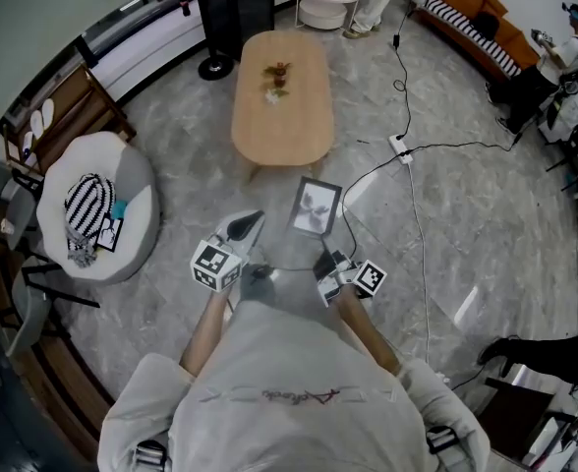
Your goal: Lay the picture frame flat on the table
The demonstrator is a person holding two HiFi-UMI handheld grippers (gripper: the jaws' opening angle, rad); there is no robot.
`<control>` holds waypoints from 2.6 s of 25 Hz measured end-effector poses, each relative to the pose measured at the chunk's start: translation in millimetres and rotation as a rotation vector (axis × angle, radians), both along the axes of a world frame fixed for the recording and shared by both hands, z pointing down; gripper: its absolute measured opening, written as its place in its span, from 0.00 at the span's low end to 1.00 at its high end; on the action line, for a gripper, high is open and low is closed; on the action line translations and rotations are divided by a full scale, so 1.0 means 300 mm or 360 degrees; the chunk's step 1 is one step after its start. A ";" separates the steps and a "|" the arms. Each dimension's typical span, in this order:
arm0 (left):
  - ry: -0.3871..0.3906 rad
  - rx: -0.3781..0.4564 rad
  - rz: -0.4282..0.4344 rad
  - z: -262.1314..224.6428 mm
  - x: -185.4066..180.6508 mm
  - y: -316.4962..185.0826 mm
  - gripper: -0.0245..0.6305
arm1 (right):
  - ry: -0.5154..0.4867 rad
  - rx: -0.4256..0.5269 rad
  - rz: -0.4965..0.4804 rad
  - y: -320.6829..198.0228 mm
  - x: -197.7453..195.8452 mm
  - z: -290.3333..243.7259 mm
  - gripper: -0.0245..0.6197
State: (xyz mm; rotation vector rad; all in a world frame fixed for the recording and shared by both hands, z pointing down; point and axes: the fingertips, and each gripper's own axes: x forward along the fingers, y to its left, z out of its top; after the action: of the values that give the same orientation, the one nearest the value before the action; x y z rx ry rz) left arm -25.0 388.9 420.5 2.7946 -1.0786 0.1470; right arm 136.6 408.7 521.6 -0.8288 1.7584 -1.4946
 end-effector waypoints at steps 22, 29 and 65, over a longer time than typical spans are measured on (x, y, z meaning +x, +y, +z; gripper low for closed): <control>0.0018 -0.0055 0.0078 -0.015 -0.229 -0.681 0.04 | 0.0016 -0.0040 0.0089 -0.659 -0.219 -0.037 0.15; 0.0031 -0.0047 0.0131 -0.014 -0.302 -0.850 0.04 | 0.0020 -0.0029 0.0140 -0.819 -0.297 -0.041 0.15; 0.0032 -0.0058 0.0224 0.025 -0.268 -1.163 0.04 | -0.0005 -0.0049 0.0215 -1.071 -0.289 0.020 0.15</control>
State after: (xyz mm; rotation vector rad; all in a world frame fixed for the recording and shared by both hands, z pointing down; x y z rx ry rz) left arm -105.4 40.1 427.9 2.8319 -0.8659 0.1519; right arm 50.0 87.3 527.8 -0.9413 1.6466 -1.4363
